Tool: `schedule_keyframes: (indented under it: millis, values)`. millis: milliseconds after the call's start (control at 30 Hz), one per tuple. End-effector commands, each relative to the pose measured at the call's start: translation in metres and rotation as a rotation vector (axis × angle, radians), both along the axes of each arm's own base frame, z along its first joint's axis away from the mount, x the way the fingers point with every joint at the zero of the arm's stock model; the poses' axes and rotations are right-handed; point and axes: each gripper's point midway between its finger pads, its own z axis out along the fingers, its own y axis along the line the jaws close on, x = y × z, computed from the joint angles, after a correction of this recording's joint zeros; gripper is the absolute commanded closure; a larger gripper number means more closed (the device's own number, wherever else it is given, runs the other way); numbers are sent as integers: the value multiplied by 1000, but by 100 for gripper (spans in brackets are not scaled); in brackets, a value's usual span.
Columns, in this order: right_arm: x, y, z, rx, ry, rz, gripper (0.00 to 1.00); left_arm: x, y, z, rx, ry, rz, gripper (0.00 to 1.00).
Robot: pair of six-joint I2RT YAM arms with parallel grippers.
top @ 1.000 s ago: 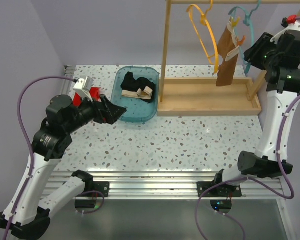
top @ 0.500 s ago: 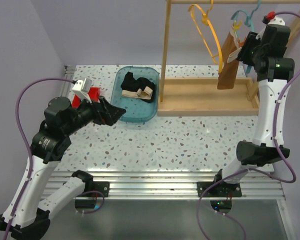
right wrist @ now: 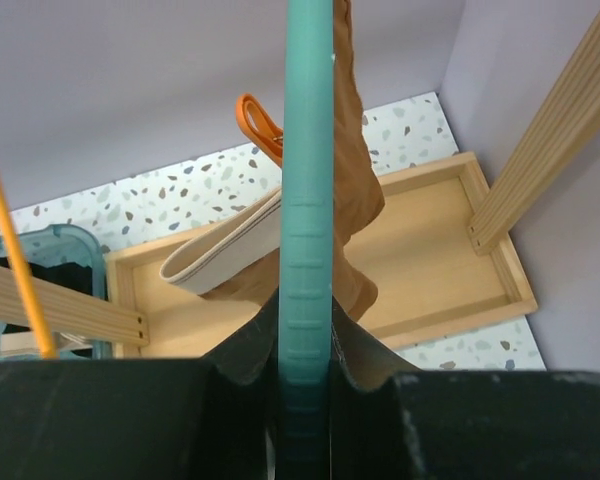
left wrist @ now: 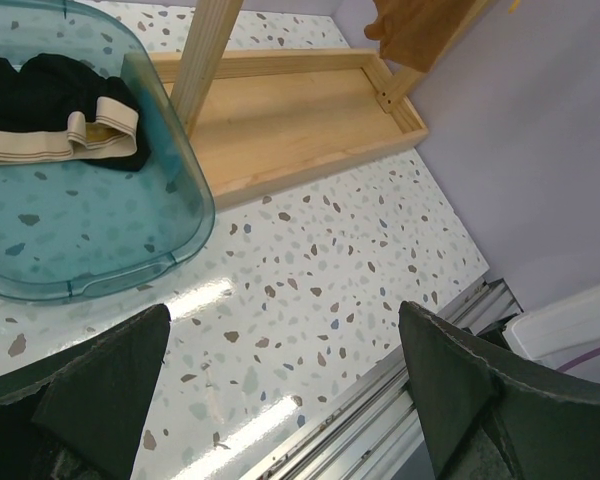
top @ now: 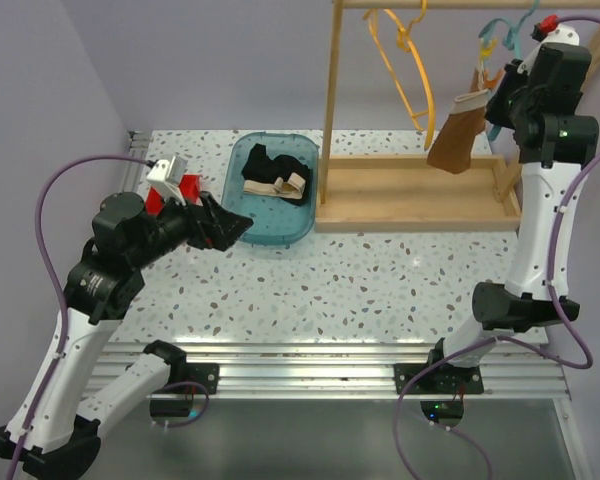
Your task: Remove the underwear clipped to the hanger
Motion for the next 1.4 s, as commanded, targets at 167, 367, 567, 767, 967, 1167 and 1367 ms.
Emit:
schedule_keyframes:
  millis: [167,367,567,767,967,1167,1367]
  values:
    - [-17,21,62,16,-190,101,100,3,-3,13,-9,-61,-18,0]
    - [-37,28,97,1,-306,129,100,5,-2,11,-11,-57,-9,0]
    - [-55,29,109,-5,-340,125,100,6,-4,14,-15,-63,-13,0]
    - [-85,31,74,27,-255,111,100,9,-7,19,-23,-72,-20,0]
    - [-131,32,28,67,-140,67,100,15,-16,29,-48,-68,-56,0]
    - [-203,45,-22,111,-79,79,100,11,-39,25,-100,-8,-185,0]
    - [-261,73,-99,187,114,192,100,-6,-65,-9,-163,129,-327,0]
